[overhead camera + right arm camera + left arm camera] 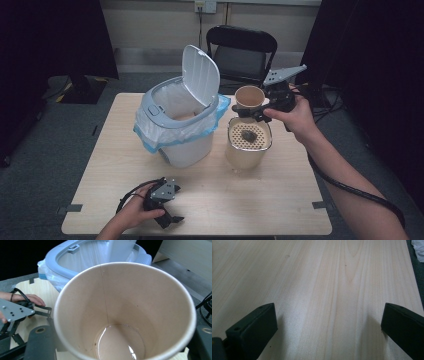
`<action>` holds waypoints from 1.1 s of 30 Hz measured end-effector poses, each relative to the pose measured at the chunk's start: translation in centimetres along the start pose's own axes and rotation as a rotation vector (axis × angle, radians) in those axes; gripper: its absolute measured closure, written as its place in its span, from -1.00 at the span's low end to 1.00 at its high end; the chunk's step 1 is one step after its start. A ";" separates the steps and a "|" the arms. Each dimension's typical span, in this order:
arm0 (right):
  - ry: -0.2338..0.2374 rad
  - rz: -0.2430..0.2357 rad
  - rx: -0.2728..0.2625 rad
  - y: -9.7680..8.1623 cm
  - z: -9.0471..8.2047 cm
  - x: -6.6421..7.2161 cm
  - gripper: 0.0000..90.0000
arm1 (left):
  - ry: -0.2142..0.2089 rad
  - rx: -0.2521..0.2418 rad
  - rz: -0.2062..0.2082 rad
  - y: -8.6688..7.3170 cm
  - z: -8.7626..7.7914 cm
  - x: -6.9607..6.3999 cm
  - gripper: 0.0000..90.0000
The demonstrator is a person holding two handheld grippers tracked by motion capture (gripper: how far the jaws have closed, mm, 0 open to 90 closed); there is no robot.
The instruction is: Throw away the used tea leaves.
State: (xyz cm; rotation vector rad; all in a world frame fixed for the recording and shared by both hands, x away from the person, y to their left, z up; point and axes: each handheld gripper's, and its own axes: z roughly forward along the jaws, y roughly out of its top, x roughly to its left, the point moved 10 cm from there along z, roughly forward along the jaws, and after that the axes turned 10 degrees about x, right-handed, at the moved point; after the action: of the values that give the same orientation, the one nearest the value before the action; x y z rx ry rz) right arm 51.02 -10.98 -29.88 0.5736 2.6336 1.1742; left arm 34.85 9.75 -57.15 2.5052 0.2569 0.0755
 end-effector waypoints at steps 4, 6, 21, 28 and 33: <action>0.006 -0.015 -0.001 0.6 0.0 0.6 -0.43 | 0.002 0.001 -0.001 0.0 0.0 0.0 -1.00; 0.012 -0.021 -0.001 0.9 0.0 0.9 -0.43 | 0.002 0.001 -0.001 0.0 0.0 0.0 -1.00; 0.053 -0.064 0.005 2.8 0.8 3.1 -0.43 | 0.002 0.002 0.000 0.0 0.0 0.0 -1.00; 0.054 -0.064 0.002 3.5 0.9 3.2 -0.43 | 0.002 0.002 0.000 0.0 0.0 0.0 -1.00; 0.062 -0.073 0.005 4.1 0.9 3.6 -0.43 | 0.002 0.002 0.000 0.0 0.0 0.0 -1.00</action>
State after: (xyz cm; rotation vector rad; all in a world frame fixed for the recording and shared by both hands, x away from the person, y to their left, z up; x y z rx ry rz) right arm 49.10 -6.34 -27.50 0.4445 2.6850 1.1826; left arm 34.85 9.77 -57.15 2.5071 0.2582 0.0775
